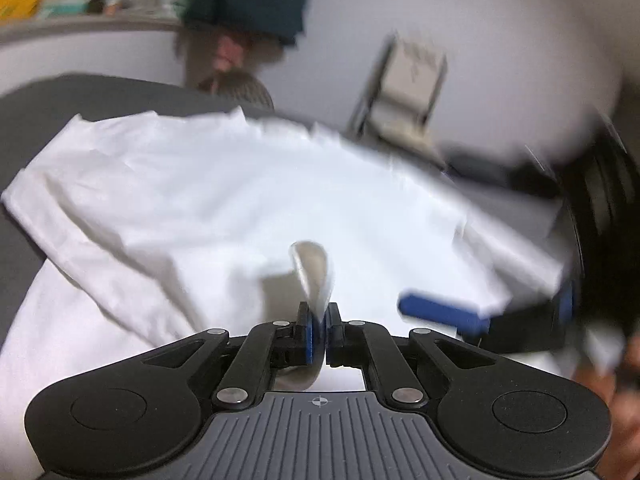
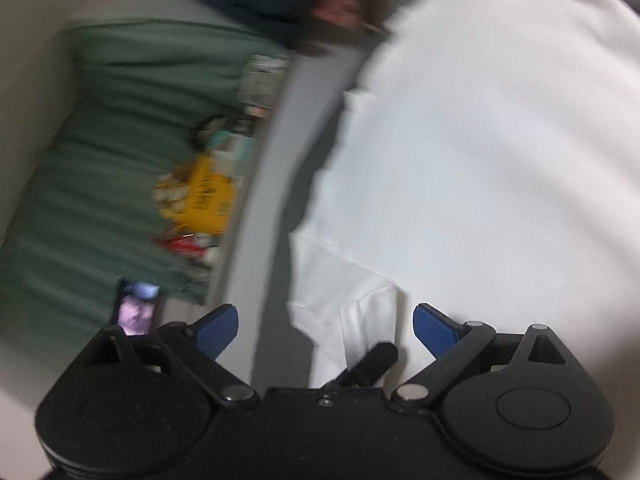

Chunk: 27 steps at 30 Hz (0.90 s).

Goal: Fold clothes

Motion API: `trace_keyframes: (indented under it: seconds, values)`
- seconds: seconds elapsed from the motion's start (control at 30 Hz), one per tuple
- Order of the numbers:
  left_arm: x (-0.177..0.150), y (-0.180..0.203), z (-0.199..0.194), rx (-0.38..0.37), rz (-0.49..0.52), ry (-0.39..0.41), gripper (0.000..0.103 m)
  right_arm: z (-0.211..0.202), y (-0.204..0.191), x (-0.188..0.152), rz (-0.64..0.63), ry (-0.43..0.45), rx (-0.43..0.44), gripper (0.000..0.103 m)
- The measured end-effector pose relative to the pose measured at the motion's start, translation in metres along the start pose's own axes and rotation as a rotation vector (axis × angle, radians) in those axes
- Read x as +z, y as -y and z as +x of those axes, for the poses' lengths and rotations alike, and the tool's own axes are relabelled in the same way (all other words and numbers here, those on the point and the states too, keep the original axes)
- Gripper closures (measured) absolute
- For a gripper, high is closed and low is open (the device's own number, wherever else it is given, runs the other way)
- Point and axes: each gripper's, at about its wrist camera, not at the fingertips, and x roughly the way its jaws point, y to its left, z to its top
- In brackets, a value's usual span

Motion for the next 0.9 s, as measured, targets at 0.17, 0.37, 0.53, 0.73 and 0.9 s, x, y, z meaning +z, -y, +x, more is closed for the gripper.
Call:
trace_keyframes:
  seconds: [0.17,0.37,0.53,0.73,0.9]
  values:
    - [0.003,0.025,-0.016,0.048,0.245,-0.019,0.094,0.027,0.016,0.004,0.07,-0.043,-0.018,0.009]
    - [0.003,0.021,-0.056,0.128,0.366,-0.025,0.071,0.042,0.005,-0.001,-0.033,-0.07,-0.068,0.018]
    - [-0.006,0.004,-0.08,0.224,0.339,0.04,0.0,0.044,-0.008,-0.01,-0.144,-0.1,-0.109,0.026]
    - [0.002,-0.031,-0.062,0.202,0.124,0.036,0.0,0.037,-0.003,-0.009,-0.139,-0.07,-0.115,0.097]
    - [-0.005,-0.047,-0.045,0.227,0.086,0.024,0.0,-0.008,-0.032,0.013,-0.121,0.044,0.099,0.099]
